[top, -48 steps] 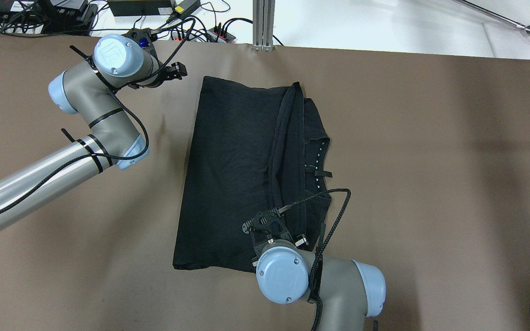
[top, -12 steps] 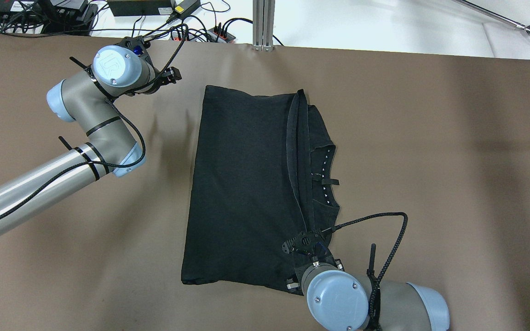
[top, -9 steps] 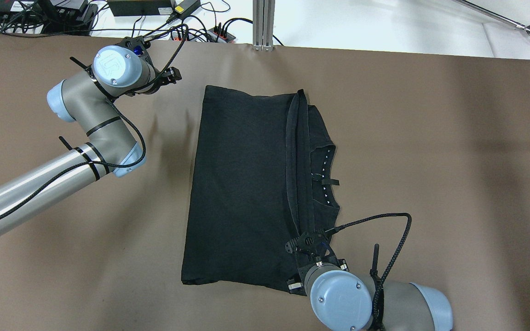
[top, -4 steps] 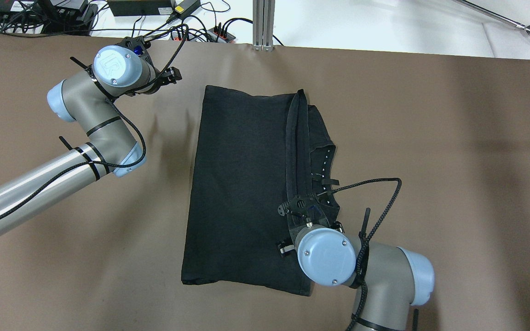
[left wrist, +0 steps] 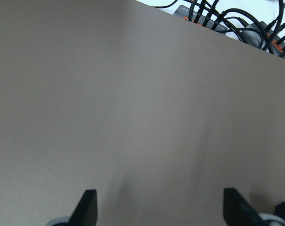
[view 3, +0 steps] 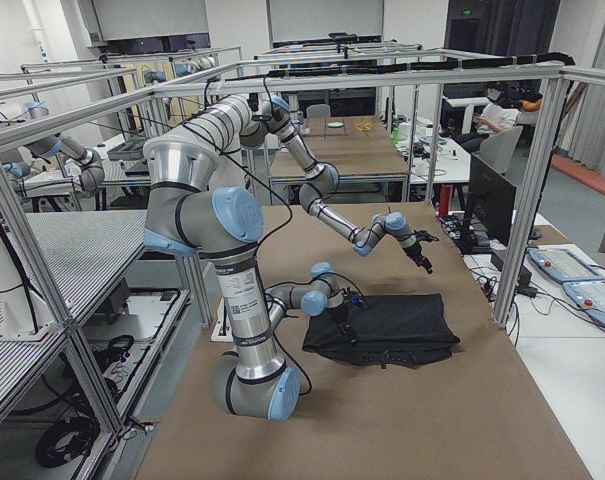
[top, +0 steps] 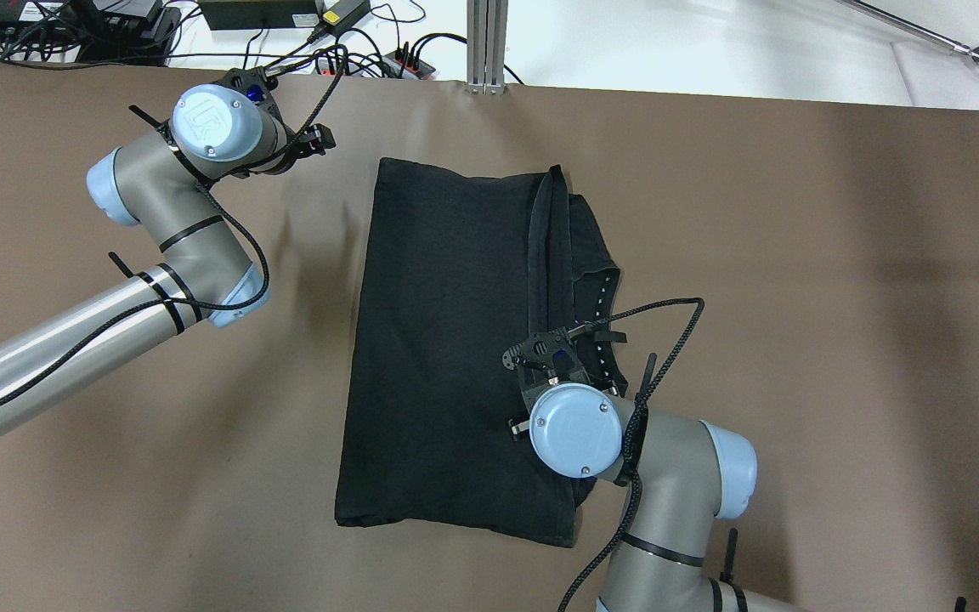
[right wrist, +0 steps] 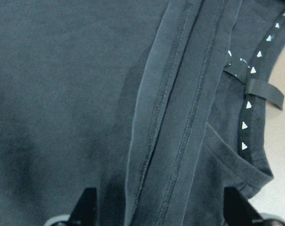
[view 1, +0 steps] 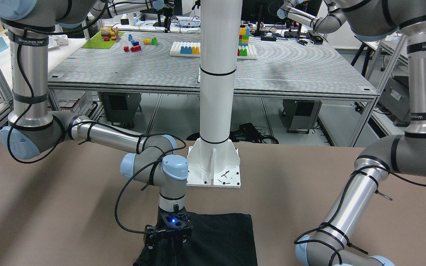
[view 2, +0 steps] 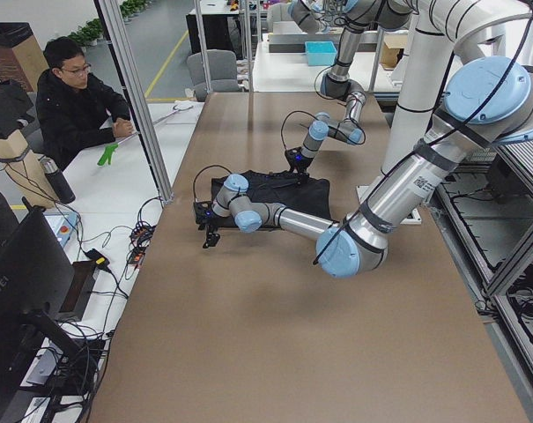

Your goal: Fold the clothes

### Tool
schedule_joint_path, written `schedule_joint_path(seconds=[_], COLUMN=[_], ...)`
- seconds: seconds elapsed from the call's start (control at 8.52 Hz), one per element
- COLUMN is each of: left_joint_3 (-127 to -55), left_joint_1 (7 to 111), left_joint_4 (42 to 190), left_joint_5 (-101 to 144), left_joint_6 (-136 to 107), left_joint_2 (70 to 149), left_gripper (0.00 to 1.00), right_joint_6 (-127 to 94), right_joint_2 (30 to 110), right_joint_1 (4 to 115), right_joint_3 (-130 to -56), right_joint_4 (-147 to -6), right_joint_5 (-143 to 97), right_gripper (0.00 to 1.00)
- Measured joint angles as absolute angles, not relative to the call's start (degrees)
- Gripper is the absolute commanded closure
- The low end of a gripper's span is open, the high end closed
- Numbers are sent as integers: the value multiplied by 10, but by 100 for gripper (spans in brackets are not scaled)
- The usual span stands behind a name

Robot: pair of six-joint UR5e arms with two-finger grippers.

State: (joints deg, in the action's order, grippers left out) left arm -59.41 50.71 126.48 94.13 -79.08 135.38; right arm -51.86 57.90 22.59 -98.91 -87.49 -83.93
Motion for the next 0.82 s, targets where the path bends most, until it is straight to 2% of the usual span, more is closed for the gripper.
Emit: schedule_joint_path(seconds=[0.82], left_joint_3=[-595], left_joint_1=[508], left_joint_4=[1265], left_joint_5=[941], left_joint_6=[-792], left_joint_2=[1353], left_gripper=[6], right_joint_6=[-444], right_joint_2=[600], right_joint_1=[277], right_joint_3=[-953], right_joint_4=[-827], right_joint_5=[-854], right_gripper=[6])
